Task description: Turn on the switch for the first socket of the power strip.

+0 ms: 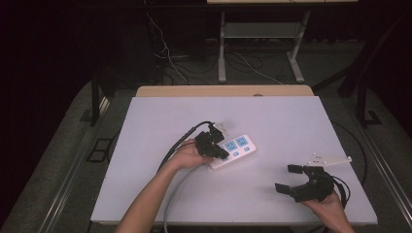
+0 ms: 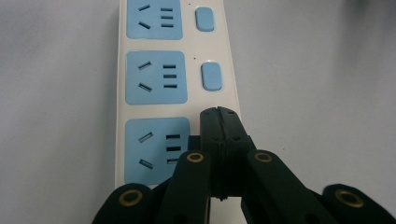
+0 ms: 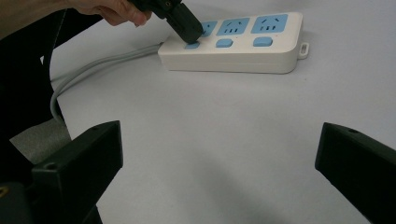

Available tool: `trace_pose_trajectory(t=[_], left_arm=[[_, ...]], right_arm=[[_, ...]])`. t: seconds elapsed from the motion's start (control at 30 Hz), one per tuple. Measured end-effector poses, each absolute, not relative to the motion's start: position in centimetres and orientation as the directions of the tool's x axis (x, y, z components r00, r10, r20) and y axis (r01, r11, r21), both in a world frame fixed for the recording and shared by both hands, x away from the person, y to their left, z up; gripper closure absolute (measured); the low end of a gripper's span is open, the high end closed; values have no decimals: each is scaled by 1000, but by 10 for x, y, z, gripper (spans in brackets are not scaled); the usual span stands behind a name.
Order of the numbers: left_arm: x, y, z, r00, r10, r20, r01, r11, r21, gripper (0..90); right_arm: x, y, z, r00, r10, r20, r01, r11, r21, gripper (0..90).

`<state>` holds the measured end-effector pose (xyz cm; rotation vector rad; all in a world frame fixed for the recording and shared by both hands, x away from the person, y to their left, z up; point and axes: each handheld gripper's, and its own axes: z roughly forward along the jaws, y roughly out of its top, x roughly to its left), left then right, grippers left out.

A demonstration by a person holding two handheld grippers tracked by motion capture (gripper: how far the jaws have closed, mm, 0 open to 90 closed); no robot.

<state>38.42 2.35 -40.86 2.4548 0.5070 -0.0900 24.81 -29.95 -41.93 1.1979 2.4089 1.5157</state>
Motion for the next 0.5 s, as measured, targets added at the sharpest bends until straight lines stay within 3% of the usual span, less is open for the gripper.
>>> trace_pose_trajectory(t=[0.5], left_arm=[[379, 22, -409, 920, 356, -161, 382, -730, 567, 899]], right_arm=[[247, -301, -418, -696, 635, 334, 572, 210, 793, 4]])
